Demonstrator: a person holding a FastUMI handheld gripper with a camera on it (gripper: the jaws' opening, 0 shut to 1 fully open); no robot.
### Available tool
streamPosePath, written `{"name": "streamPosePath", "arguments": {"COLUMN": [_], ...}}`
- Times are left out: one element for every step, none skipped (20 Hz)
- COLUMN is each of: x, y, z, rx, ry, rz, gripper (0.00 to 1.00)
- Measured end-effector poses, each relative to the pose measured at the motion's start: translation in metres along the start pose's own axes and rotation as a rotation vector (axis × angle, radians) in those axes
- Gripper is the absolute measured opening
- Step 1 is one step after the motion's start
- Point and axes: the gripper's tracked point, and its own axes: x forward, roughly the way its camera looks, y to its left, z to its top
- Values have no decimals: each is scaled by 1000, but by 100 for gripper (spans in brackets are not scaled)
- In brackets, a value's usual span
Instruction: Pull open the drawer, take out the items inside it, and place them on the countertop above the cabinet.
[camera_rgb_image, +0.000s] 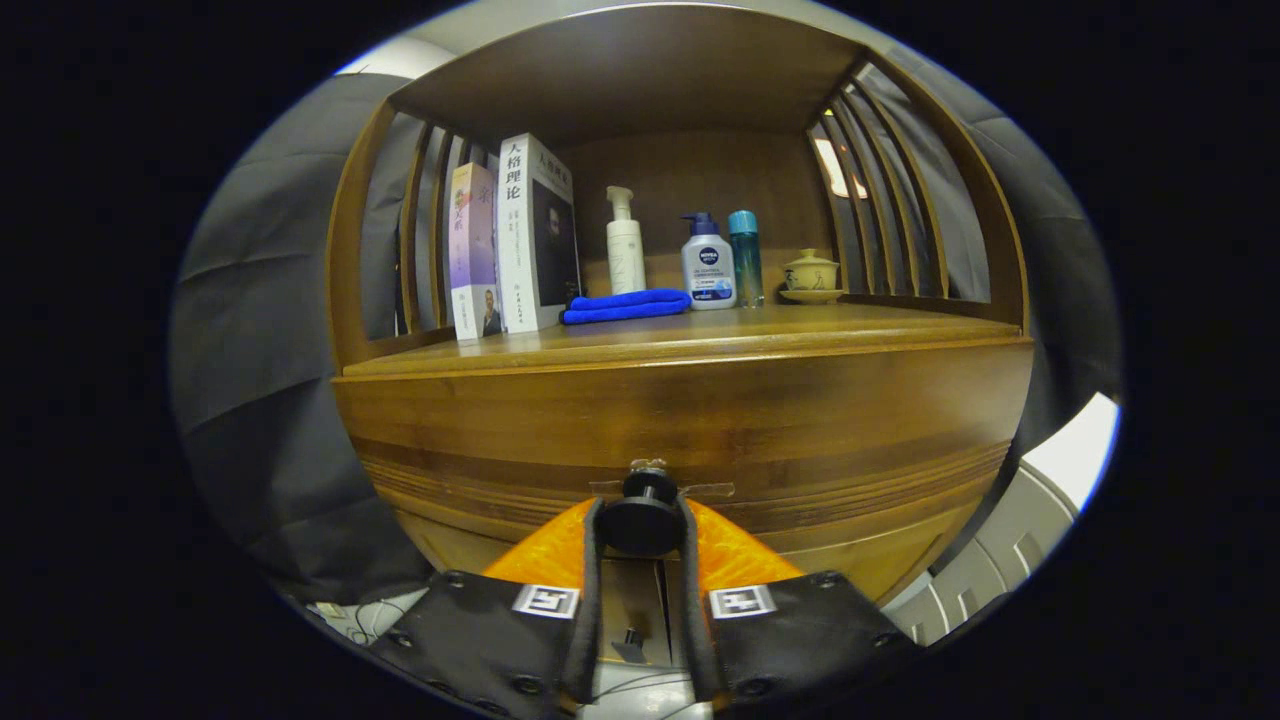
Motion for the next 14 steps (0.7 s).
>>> {"name": "streamPosePath", "arguments": {"x": [2,3,2,1,0,-2,-4,-8,-12,-17,-21,-26,-30,-33], "y": [-1,-2,-1,-1,-2,-2,-1,-2,-2,-2,-1,-1,0,0], "z": [0,1,0,0,0,0,-1,-2,-3,-4,-6,-6,-8,-8], "rx": [-7,-14,-26,-33,-36,-36,-33,-34,-37,-37,-40,-41,-42,-43], "ry": [5,9,19,21,26,25,26,28,30,30,33,32,36,35], "rz": [-4,-7,-9,-12,-13,-10,-8,-6,-5,-4,0,3,7,10], "gripper": [33,33,33,33,32,33,33,33,33,33,33,32,32,32]}}
